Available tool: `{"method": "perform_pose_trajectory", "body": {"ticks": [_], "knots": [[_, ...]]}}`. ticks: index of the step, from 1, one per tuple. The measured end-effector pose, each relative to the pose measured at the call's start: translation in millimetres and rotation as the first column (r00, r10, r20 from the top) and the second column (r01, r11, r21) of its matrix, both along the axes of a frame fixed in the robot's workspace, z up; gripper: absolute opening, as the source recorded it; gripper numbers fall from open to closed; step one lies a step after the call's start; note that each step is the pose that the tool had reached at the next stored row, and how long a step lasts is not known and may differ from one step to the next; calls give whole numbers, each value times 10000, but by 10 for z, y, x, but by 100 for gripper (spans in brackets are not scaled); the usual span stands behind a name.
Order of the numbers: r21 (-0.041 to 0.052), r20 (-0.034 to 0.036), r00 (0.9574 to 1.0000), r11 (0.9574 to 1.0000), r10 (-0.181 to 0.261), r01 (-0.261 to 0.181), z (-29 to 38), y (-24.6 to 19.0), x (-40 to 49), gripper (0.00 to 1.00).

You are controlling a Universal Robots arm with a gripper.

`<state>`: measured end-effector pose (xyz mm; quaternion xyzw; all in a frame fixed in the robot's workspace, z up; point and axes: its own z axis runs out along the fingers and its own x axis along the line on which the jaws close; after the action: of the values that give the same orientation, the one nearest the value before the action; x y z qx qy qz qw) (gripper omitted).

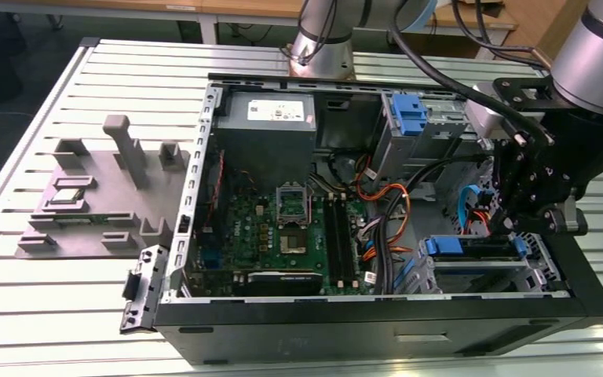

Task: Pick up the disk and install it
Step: 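Insert the second disk wire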

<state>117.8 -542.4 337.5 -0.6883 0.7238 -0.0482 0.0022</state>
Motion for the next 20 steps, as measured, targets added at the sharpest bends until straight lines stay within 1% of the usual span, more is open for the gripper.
{"method": "perform_pose_trajectory", "body": {"ticks": [7, 12, 14, 17, 20], "knots": [[0, 0, 10000, 10000, 2, -2, 0, 0, -3, 11], [1, 0, 10000, 10000, 0, 0, 0, 0, -57, 11], [0, 0, 10000, 10000, 1, -1, 6, 0, -58, 11], [1, 0, 10000, 10000, 0, 0, 78, 0, -59, 11], [0, 0, 10000, 10000, 0, 0, 182, 0, -59, 11]]}}
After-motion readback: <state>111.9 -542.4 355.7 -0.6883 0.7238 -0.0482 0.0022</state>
